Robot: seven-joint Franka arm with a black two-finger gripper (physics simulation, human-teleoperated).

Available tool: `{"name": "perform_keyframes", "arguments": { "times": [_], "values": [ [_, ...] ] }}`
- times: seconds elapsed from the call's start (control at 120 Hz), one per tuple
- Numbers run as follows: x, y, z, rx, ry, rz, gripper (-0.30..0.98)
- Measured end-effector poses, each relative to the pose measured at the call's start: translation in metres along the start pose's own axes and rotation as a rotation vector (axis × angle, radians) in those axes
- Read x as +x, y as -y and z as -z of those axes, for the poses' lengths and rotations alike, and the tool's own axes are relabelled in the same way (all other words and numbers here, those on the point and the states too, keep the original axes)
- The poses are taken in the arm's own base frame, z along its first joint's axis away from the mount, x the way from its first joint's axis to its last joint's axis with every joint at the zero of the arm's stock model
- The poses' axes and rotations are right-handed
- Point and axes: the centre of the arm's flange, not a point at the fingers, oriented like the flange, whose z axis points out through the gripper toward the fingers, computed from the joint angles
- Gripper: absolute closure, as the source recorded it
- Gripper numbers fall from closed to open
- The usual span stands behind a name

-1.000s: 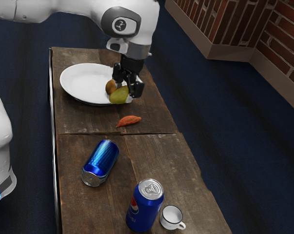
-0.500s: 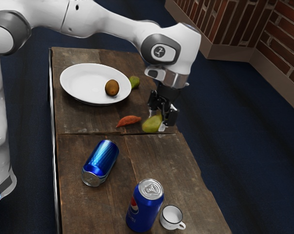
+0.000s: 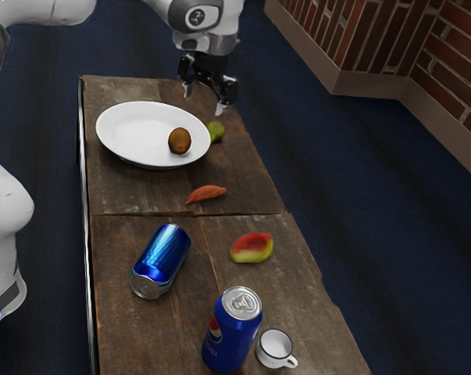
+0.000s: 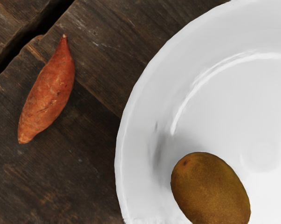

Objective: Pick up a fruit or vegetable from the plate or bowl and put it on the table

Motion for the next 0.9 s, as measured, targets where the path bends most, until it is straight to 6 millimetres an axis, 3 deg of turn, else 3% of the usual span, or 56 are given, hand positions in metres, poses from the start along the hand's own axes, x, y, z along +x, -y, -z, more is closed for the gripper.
{"name": "perform_keyframes", "arguments": {
  "times": [0.05, 0.108, 0.333, 0.633, 0.742, 0.9],
  "values": [
    [0.015, -0.02, 0.029, 0.006, 0.063, 0.1, 0.0],
    [0.019, -0.037, 0.039, 0.016, 0.084, 0.211, 0.0],
    [-0.032, -0.12, -0.024, 0.099, -0.112, 0.674, 0.0],
    [-0.04, -0.116, -0.048, 0.04, -0.171, 0.958, 0.0],
    [-0.042, -0.111, -0.07, -0.012, -0.198, 1.024, 0.0],
    [-0.042, -0.104, -0.086, -0.052, -0.215, 1.099, 0.0]
  ]
}}
